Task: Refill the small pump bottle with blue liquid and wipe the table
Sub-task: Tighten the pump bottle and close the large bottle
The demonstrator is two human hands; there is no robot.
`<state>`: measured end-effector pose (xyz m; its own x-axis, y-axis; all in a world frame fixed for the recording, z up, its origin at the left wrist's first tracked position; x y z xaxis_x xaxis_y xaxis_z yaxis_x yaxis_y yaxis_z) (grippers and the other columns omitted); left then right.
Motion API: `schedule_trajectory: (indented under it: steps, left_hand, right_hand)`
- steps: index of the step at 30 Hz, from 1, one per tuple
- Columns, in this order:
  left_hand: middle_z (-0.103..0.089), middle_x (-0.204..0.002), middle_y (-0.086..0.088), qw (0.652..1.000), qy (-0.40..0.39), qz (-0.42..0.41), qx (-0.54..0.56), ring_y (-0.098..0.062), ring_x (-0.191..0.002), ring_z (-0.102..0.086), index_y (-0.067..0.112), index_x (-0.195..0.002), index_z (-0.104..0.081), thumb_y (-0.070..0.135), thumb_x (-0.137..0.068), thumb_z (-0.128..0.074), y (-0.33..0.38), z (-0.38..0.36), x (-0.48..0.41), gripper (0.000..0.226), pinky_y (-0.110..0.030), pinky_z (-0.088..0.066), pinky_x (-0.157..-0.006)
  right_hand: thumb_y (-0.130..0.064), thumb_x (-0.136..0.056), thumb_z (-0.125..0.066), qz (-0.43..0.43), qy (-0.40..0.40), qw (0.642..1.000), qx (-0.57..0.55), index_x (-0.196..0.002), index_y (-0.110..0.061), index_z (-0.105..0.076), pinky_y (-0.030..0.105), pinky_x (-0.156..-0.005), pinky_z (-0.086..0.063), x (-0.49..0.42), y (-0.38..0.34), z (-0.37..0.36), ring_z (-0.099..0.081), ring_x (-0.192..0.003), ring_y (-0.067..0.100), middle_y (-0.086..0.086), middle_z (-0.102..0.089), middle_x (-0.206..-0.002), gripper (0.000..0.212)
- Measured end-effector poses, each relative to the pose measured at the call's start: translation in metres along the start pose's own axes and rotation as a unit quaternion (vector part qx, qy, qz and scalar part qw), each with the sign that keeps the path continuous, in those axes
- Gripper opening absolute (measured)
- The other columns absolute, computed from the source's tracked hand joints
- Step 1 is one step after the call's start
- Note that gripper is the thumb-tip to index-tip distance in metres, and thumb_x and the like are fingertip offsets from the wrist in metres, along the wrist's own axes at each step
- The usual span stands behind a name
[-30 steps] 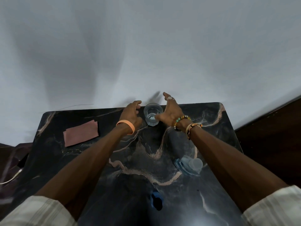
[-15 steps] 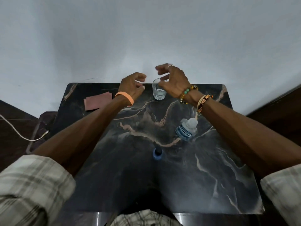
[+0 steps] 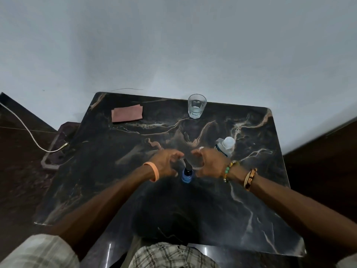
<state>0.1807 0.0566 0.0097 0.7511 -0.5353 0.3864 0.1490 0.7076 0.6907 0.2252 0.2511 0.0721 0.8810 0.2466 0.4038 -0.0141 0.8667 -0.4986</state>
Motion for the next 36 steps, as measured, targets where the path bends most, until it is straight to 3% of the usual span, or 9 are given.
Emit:
schedule_trajectory:
  steps: [5, 10, 14, 19, 24, 27, 30, 34, 36]
  left_hand:
    - [-0.062, -0.108, 0.012, 1.0, 0.017, 0.02, -0.007, -0.008, -0.097, -0.058, 0.03, -0.111, -0.058, 0.019, -0.057, -0.088, 0.004, -0.032, 0.01, 0.062, -0.027, -0.049, -0.085]
    - [-0.068, -0.108, 0.006, 0.998, 0.032, 0.043, 0.037, -0.011, -0.097, -0.063, 0.024, -0.11, -0.062, 0.022, -0.058, -0.089, 0.001, -0.056, 0.014, 0.059, -0.028, -0.05, -0.089]
    - [-0.054, -0.08, 0.023, 0.996, 0.084, 0.021, 0.012, 0.001, -0.078, -0.052, 0.032, -0.098, -0.063, 0.031, -0.065, -0.085, 0.002, -0.057, 0.017, 0.04, -0.001, -0.034, -0.064]
    - [-0.064, -0.088, 0.013, 0.995, 0.1, 0.011, 0.004, -0.008, -0.083, -0.06, 0.029, -0.095, -0.068, 0.032, -0.068, -0.082, -0.005, -0.047, 0.015, 0.03, -0.018, -0.043, -0.073]
    - [-0.067, -0.091, 0.013, 0.997, 0.077, 0.006, 0.009, -0.004, -0.084, -0.059, 0.031, -0.1, -0.07, 0.032, -0.07, -0.082, -0.007, -0.04, 0.015, 0.032, -0.015, -0.041, -0.073]
    - [-0.071, -0.099, 0.01, 0.997, 0.078, 0.003, 0.017, -0.001, -0.087, -0.06, 0.03, -0.106, -0.07, 0.03, -0.071, -0.081, -0.006, -0.042, 0.015, 0.037, -0.015, -0.042, -0.076]
    - [-0.071, -0.096, 0.006, 0.996, 0.084, -0.002, 0.011, -0.005, -0.084, -0.06, 0.025, -0.104, -0.071, 0.028, -0.071, -0.082, -0.008, -0.044, 0.016, 0.035, -0.012, -0.04, -0.07]
    - [-0.072, -0.095, 0.004, 0.996, 0.086, 0.003, 0.017, -0.01, -0.086, -0.064, 0.023, -0.099, -0.072, 0.027, -0.072, -0.082, -0.008, -0.045, 0.016, 0.029, -0.027, -0.051, -0.08]
    - [-0.072, -0.099, 0.004, 0.996, 0.082, 0.001, 0.018, -0.01, -0.091, -0.064, 0.025, -0.104, -0.071, 0.028, -0.073, -0.081, -0.007, -0.046, 0.015, 0.033, -0.027, -0.05, -0.084]
  right_hand:
    - [-0.026, -0.061, -0.083, -0.007, -0.015, 0.999, -0.046, -0.111, -0.023, -0.06, 0.028, -0.078, -0.053, 0.004, 0.007, -0.046, -0.062, -0.089, 0.012, -0.006, -0.066, -0.102, 0.055]
    - [-0.033, -0.074, -0.077, -0.002, 0.06, 0.992, -0.112, -0.109, -0.025, -0.064, 0.025, -0.079, -0.049, 0.004, 0.007, -0.063, -0.061, -0.092, 0.009, -0.009, -0.066, -0.101, 0.038]
    - [-0.035, -0.082, -0.071, 0.007, 0.073, 0.99, -0.119, -0.109, -0.023, -0.065, 0.031, -0.083, -0.05, 0.004, 0.01, -0.065, -0.059, -0.092, 0.009, -0.006, -0.066, -0.101, 0.03]
    - [-0.041, -0.085, -0.064, 0.05, 0.099, 0.987, -0.119, -0.103, -0.028, -0.064, 0.029, -0.074, -0.048, -0.001, 0.004, -0.065, -0.059, -0.083, 0.007, -0.01, -0.064, -0.089, 0.022]
    - [-0.05, -0.084, -0.06, 0.037, 0.11, 0.988, -0.099, -0.103, -0.029, -0.063, 0.034, -0.076, -0.05, -0.011, 0.004, -0.073, -0.057, -0.085, 0.009, -0.008, -0.062, -0.091, 0.029]
    - [-0.057, -0.082, -0.059, 0.029, 0.144, 0.988, -0.054, -0.106, -0.032, -0.059, 0.026, -0.07, -0.045, -0.011, 0.01, -0.077, -0.052, -0.082, 0.008, -0.008, -0.057, -0.091, 0.036]
    - [-0.052, -0.081, -0.064, -0.01, 0.154, 0.981, -0.119, -0.108, -0.032, -0.061, 0.018, -0.067, -0.037, -0.008, 0.009, -0.088, -0.051, -0.082, 0.004, -0.011, -0.057, -0.091, 0.034]
    - [-0.051, -0.086, -0.059, 0.046, 0.114, 0.988, -0.09, -0.113, -0.031, -0.059, 0.024, -0.074, -0.041, -0.012, 0.007, -0.081, -0.05, -0.085, 0.004, -0.016, -0.052, -0.093, 0.033]
    - [-0.055, -0.086, -0.057, 0.058, 0.1, 0.992, -0.058, -0.112, -0.031, -0.059, 0.022, -0.071, -0.04, -0.013, 0.01, -0.074, -0.051, -0.084, 0.006, -0.015, -0.054, -0.091, 0.035]
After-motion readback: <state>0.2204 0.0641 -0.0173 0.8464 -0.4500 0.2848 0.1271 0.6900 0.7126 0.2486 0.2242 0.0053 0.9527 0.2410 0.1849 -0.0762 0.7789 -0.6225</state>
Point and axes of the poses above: each hand's wrist, its own x-axis away from the middle knuckle, its own z-axis out of the back of the hand, y = z × x, the point moved 2 cm from there along -x, towards the middle knuckle
